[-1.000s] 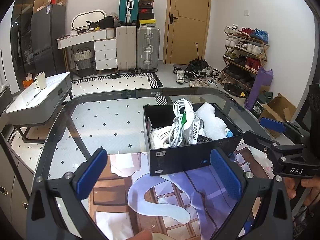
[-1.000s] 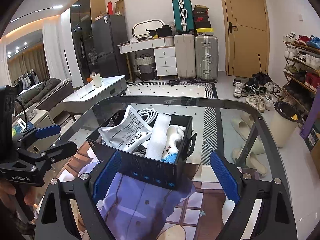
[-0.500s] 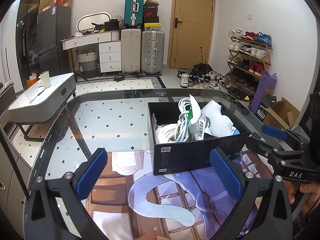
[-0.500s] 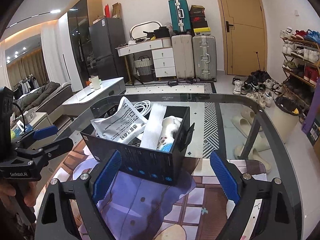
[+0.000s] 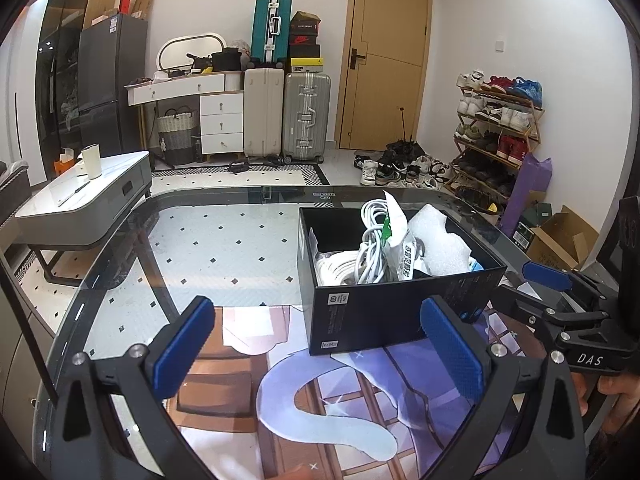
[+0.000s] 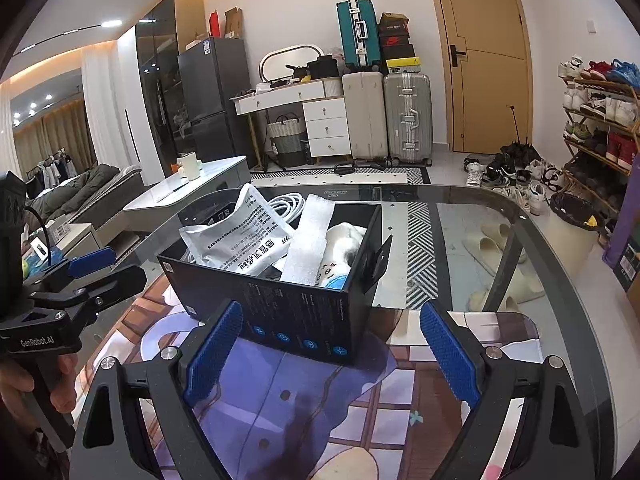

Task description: Organize soft objects

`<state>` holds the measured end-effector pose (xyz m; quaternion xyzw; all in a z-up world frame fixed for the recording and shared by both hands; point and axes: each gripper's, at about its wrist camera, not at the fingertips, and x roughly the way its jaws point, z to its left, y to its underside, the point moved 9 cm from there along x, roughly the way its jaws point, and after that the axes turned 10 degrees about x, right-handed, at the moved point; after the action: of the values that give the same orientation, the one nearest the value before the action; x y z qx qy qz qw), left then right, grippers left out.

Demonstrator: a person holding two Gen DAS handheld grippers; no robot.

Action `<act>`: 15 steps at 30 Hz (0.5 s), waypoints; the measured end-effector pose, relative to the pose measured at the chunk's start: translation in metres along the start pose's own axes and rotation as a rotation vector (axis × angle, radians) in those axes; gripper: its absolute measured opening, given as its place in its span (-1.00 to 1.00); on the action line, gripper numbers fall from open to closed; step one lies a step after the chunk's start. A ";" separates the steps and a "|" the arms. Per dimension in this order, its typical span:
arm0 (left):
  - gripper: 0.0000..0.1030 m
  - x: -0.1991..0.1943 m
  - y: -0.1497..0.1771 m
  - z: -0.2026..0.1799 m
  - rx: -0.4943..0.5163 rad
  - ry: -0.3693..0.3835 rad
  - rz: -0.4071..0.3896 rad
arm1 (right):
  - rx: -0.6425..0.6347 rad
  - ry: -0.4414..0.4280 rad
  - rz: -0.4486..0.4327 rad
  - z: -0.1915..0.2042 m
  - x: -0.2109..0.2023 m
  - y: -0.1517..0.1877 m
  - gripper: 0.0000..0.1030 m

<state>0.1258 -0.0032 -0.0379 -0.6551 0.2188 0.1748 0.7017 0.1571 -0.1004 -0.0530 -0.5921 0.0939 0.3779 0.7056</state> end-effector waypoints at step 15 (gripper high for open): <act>1.00 0.003 0.004 -0.005 0.004 0.000 -0.027 | -0.042 0.028 -0.018 0.005 0.005 0.005 0.79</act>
<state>0.1259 -0.0082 -0.0434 -0.6565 0.2104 0.1646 0.7054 0.1557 -0.0941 -0.0587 -0.6128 0.0904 0.3652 0.6950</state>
